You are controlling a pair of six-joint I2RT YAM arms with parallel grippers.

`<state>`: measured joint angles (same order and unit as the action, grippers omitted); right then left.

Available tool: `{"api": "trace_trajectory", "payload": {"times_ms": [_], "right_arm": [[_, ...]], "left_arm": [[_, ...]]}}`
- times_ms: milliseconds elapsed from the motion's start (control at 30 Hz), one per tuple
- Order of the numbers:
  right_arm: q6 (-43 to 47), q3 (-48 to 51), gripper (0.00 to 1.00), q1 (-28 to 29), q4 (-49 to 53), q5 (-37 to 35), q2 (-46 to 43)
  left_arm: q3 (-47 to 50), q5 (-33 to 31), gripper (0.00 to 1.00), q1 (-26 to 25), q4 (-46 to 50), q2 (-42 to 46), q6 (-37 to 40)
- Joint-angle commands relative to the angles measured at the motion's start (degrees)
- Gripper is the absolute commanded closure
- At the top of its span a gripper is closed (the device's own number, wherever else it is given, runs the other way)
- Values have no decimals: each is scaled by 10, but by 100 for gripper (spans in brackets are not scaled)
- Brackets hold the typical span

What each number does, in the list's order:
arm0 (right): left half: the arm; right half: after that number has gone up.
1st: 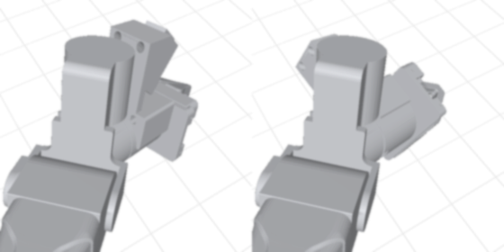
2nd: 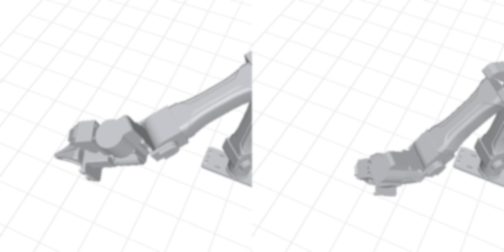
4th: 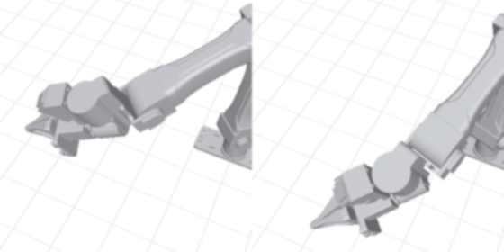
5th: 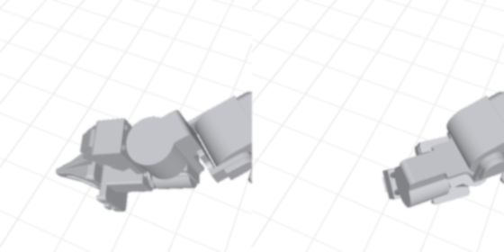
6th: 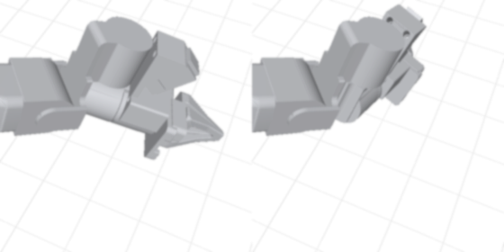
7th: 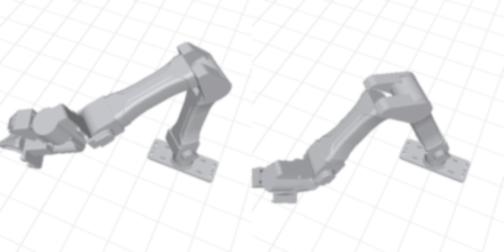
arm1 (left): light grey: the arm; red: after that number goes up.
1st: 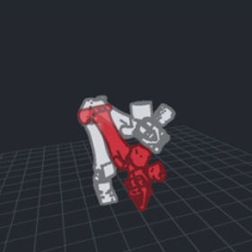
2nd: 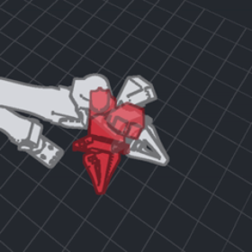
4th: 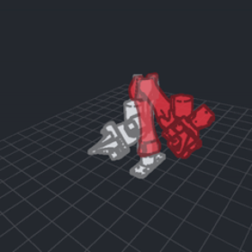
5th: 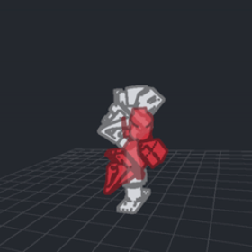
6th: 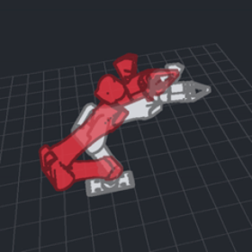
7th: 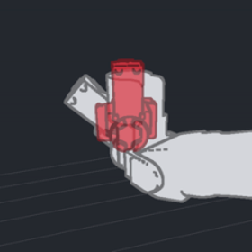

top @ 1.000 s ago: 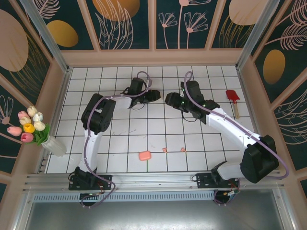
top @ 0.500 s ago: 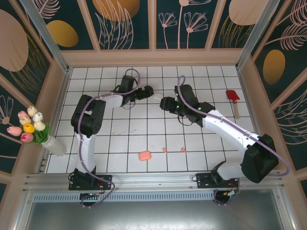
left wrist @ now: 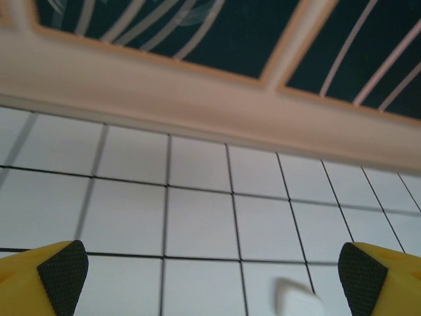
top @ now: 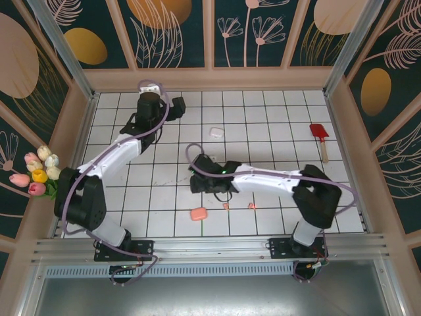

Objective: Insert wireless bluetooth earbuds into charging case

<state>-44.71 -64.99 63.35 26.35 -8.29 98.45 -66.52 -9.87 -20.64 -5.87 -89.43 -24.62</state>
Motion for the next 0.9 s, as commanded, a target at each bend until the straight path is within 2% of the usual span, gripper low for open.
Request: {"api": "trace_trajectory", "payload": {"times_ms": [0, 100, 133, 333, 500, 867], "right_arm": [[-41, -36, 31, 28, 56, -24, 47], [-50, -67, 31, 53, 79, -26, 92], [-54, -77, 31, 60, 87, -28, 105], [-75, -100, 30, 85, 111, -28, 136], [-98, -99, 26, 99, 119, -27, 136], [-140, -98, 24, 136, 143, -18, 142]], "left_arm": [[26, -118, 2, -1, 2, 29, 1], [48, -201, 1, -1, 18, 60, -36], [61, -206, 1, -1, 7, 72, -22], [89, -196, 1, -1, -11, 110, 26], [89, -198, 1, -1, -14, 116, 11], [103, -202, 1, -1, -32, 119, -20]]}}
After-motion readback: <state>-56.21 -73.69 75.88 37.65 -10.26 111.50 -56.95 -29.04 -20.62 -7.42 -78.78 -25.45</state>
